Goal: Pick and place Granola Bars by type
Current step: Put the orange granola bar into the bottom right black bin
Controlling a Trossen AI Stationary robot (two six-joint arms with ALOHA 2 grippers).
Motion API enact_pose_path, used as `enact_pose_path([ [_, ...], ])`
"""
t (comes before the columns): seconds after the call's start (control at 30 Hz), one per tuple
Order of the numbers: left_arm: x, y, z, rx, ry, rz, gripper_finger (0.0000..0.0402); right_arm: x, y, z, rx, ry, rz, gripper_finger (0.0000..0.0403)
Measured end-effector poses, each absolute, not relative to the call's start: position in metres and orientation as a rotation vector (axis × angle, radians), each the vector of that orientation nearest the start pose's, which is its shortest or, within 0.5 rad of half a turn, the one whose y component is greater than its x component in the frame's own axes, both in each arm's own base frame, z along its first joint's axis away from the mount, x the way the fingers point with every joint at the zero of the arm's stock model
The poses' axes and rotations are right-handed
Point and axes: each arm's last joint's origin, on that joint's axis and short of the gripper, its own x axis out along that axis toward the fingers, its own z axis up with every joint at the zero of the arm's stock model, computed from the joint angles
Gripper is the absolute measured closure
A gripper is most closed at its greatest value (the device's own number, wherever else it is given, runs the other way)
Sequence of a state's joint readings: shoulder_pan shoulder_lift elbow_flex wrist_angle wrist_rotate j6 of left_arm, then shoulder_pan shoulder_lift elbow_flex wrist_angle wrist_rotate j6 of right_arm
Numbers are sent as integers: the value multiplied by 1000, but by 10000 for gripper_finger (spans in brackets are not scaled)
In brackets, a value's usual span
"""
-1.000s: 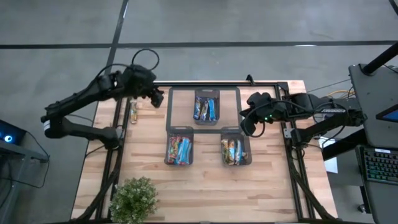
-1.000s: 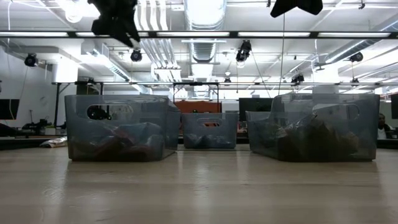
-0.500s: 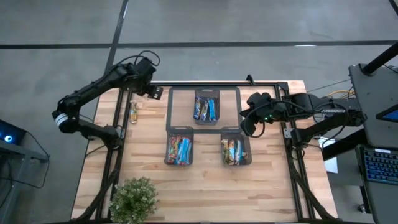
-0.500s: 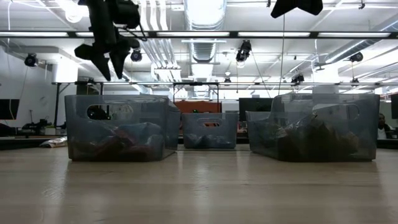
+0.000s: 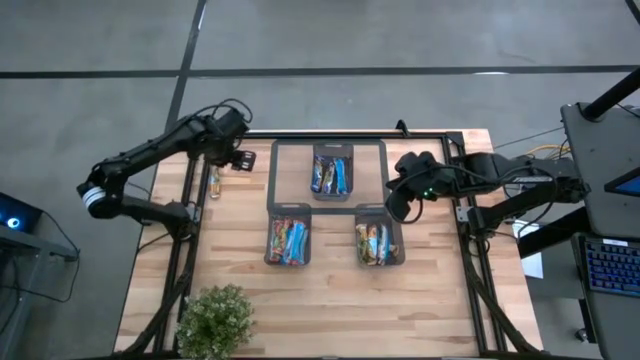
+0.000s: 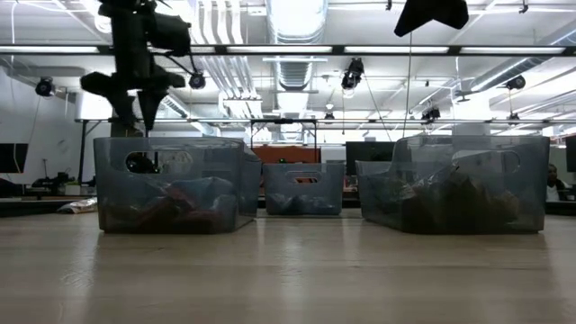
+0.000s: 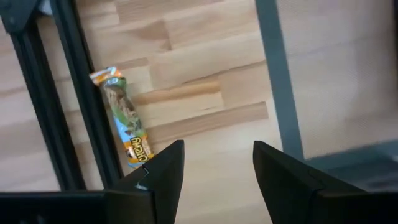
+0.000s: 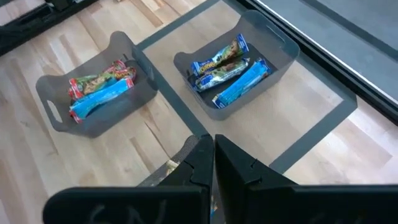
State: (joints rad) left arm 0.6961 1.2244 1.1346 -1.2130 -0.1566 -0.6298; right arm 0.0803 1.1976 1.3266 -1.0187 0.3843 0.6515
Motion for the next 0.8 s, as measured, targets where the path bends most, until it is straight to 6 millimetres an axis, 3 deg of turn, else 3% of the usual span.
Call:
enact_pose_path([
  [0.33, 130, 112, 258, -882, 1044, 1179, 227, 219, 7, 365, 431, 729, -564, 394],
  [0.53, 123, 110, 230, -848, 1109, 1313, 227, 219, 7, 365, 442, 724, -568, 394],
  [0.8, 121, 109, 204, -886, 1051, 1391, 227, 219, 7, 365, 446, 722, -569, 394],
])
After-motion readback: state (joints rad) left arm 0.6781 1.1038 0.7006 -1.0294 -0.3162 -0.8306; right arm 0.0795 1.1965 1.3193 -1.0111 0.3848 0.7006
